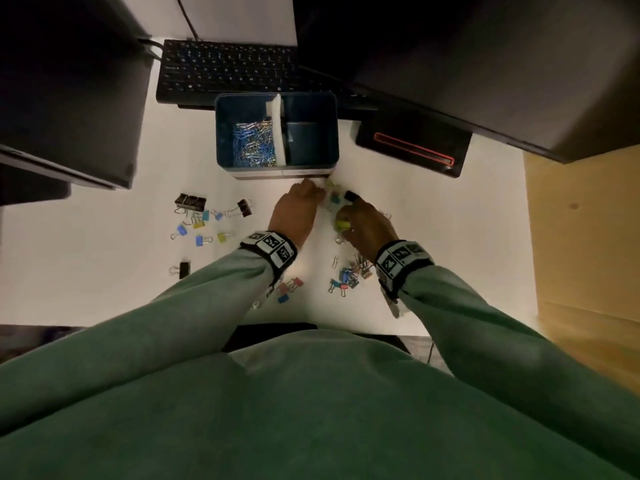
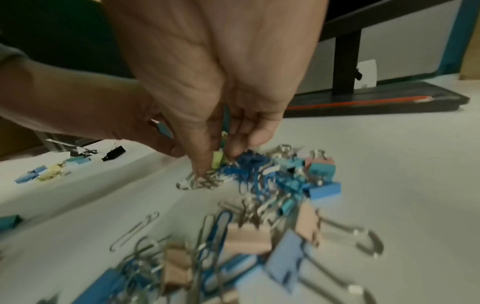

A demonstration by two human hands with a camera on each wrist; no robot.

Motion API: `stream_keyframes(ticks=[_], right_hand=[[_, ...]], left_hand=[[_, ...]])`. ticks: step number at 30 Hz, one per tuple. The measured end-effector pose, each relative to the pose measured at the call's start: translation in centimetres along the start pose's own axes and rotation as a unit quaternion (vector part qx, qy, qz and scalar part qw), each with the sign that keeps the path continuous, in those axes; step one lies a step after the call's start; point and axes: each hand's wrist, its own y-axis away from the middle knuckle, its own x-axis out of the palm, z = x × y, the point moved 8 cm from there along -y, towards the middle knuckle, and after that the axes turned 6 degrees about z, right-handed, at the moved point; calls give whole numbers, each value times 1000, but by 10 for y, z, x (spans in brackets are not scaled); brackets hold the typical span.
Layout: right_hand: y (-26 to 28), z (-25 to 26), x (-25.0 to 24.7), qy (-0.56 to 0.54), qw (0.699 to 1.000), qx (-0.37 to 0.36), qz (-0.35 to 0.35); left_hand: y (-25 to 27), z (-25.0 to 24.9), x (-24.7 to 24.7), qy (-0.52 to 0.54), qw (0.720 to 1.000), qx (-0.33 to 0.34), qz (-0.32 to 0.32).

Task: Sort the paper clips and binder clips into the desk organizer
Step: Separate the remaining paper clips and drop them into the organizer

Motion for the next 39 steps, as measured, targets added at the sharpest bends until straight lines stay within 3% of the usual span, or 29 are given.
stream_keyframes(ticks=[3, 9, 14, 18, 24, 29, 32, 35, 39], right_hand=[[0, -4, 4, -20, 1000, 15, -16], [9, -13, -1, -76, 997, 11, -27], [11, -6, 1, -59, 998, -34, 1], [6, 0, 12, -10, 998, -61, 31], [2, -17, -17, -99, 994, -4, -36], [12, -57, -43, -249, 955, 81, -138], [19, -56, -40, -155, 978, 83, -112], [26, -36, -19, -3, 999, 14, -28], [27, -38, -6, -5, 999, 31, -18]], left_hand=[[10, 5, 2, 21, 999, 26, -15], [43, 25, -13, 64, 997, 5, -43], [52, 44, -21, -17, 998, -20, -59], [32, 18, -17, -47, 997, -5, -55], [4, 0, 12, -56, 997, -51, 14], [17, -6, 29, -72, 996, 3, 57], [29, -23, 32, -10, 997, 41, 70], [30, -43, 40, 3, 994, 58, 92], [24, -54, 44, -30, 994, 64, 86]])
